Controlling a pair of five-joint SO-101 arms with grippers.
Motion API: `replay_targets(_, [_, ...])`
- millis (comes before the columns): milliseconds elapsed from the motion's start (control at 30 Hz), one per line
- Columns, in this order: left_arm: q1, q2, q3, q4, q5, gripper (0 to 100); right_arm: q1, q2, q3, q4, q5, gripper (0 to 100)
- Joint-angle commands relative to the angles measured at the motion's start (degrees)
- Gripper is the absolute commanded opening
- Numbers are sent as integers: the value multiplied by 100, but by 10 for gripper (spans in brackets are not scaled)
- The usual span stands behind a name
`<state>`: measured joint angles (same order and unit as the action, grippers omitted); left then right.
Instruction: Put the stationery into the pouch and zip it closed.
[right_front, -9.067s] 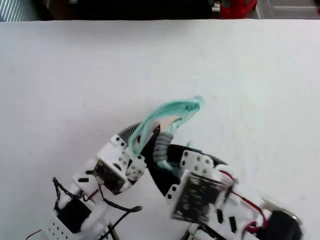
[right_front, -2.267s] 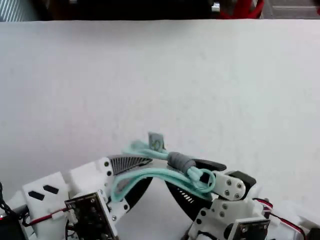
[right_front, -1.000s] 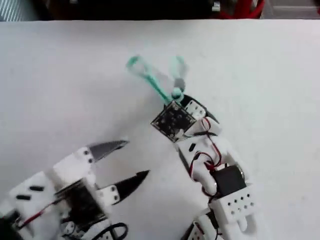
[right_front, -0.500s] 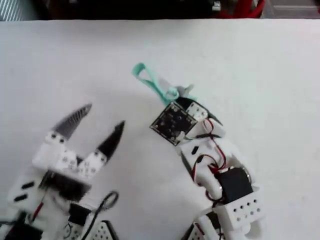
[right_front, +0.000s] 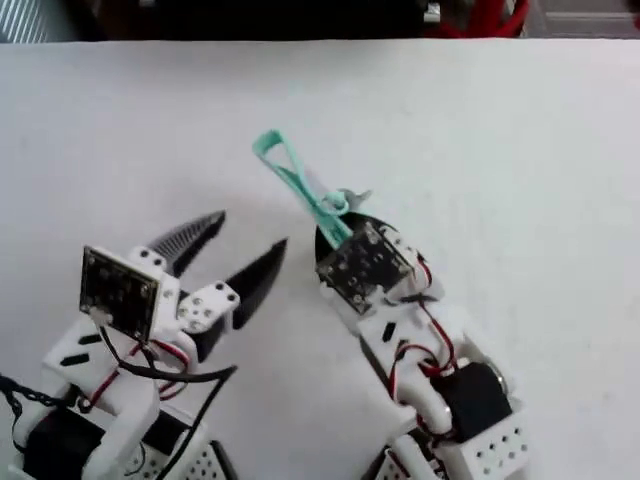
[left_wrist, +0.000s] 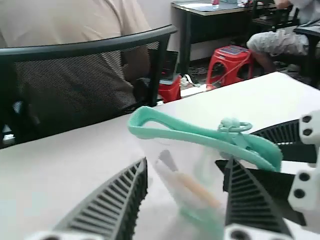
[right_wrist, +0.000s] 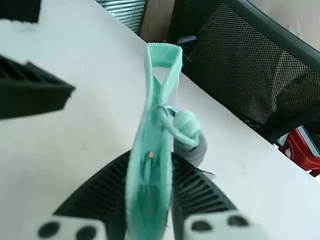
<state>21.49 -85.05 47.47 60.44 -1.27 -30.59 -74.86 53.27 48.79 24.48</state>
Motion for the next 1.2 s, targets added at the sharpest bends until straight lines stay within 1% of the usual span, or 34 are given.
replay_targets(0, [699,110,-62,-70,484,251,-92,-646,149,-31,-97,22])
replay_targets(200, [1332,136,141,-686,519,249,-312,-1200,862,-31,-105,22])
replay_targets(333, [1754,145,70,-844,484,249,-330,-1402,1011,-31,-105,22])
replay_targets(467, [2044,215,88,-905,62,249,-330,-1490,1011,4,-246,22])
replay_targets(600, [1789,831,-18,-985,0,252,-312,-1490,1081,-31,-316,22])
replay_targets(733, [1754,1349,-264,-967,0,252,-286,-1490,1196,-110,-308,22])
replay_targets(833, [1648,1464,-299,-1002,0,249,-330,-1490,1213,-31,-343,22])
replay_targets(1000, [1244,1473,-299,-993,0,249,-330,-1490,1231,4,-343,22])
replay_targets(1167, [1253,1490,-290,-967,0,238,-338,-1490,1231,4,-343,22])
